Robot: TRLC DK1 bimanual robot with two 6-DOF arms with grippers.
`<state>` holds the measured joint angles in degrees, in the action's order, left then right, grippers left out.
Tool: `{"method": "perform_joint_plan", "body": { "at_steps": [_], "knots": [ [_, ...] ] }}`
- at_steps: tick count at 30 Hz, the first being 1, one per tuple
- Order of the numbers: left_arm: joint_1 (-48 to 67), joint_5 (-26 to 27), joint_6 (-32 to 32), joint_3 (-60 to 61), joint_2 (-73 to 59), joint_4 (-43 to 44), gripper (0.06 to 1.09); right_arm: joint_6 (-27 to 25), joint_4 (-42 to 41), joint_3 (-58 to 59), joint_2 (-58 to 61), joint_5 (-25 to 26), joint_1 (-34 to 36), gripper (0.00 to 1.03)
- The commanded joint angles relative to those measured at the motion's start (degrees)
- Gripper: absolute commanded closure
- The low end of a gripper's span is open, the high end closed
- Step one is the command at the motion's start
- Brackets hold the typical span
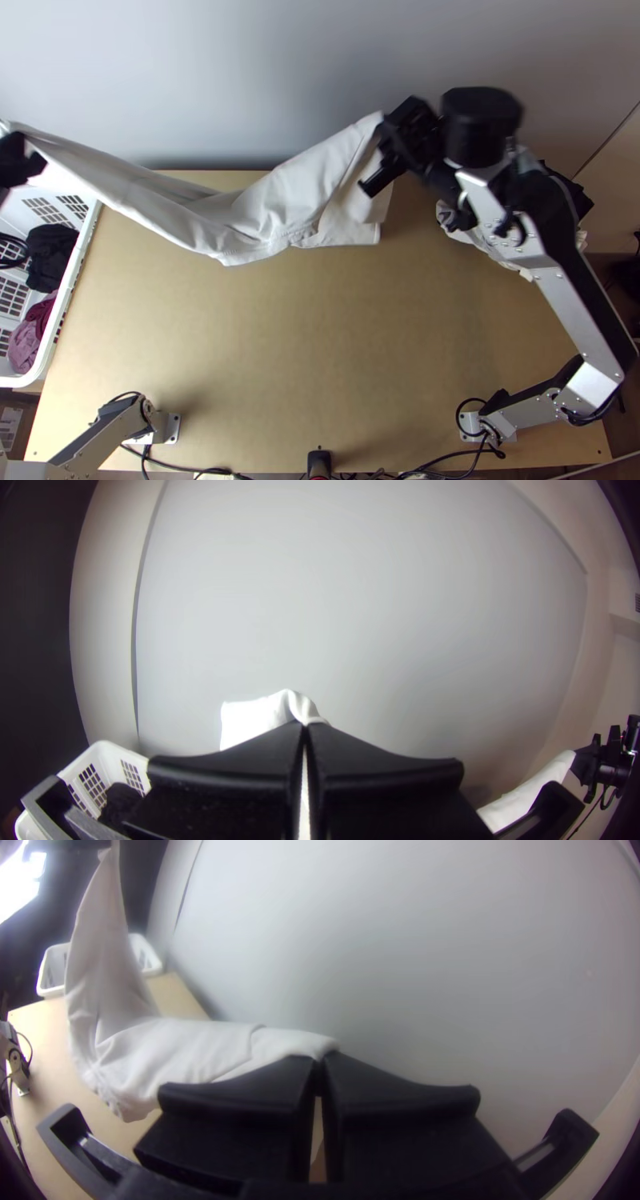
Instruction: Fold the t-shirt
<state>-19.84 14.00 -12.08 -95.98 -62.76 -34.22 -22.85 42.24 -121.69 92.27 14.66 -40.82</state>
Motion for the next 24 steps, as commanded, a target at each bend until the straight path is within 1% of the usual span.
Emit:
{"method": "perform_joint_plan", "body": {
  "at_steps": [1,7,9,13,18,21,24],
  "knots": [
    [-3.63,-0.11,-4.1,-13.0,-2.45,-0.41,1.05,-2.29,-0.67,-9.0,-0.86,2.48,0.83,1.0],
    [-9.08,-0.11,-6.21,-20.38,-3.6,0.29,1.05,-5.54,-5.15,-9.27,-3.68,2.84,-2.16,1.0],
    [-11.01,-0.11,-7.26,-22.4,-4.12,1.08,1.05,-6.59,-5.06,-9.36,-4.29,2.84,-4.27,1.0],
    [-14.79,-0.11,-10.25,-26.27,-5.18,2.93,1.05,-7.38,-2.07,-9.36,-5.17,2.84,-8.75,1.0],
    [-18.13,-0.29,-12.53,-32.42,-7.46,3.98,1.05,-8.61,-2.51,-10.85,-5.43,3.54,-13.59,1.0],
    [-20.59,-0.55,-13.76,-32.78,-7.73,7.94,1.05,-8.79,-2.6,-10.85,-5.35,3.8,-16.49,1.0],
    [-21.56,-0.64,-13.85,-33.21,-8.08,9.52,1.05,-9.14,-1.02,-10.85,-4.55,3.71,-19.83,1.0]
  ]
}}
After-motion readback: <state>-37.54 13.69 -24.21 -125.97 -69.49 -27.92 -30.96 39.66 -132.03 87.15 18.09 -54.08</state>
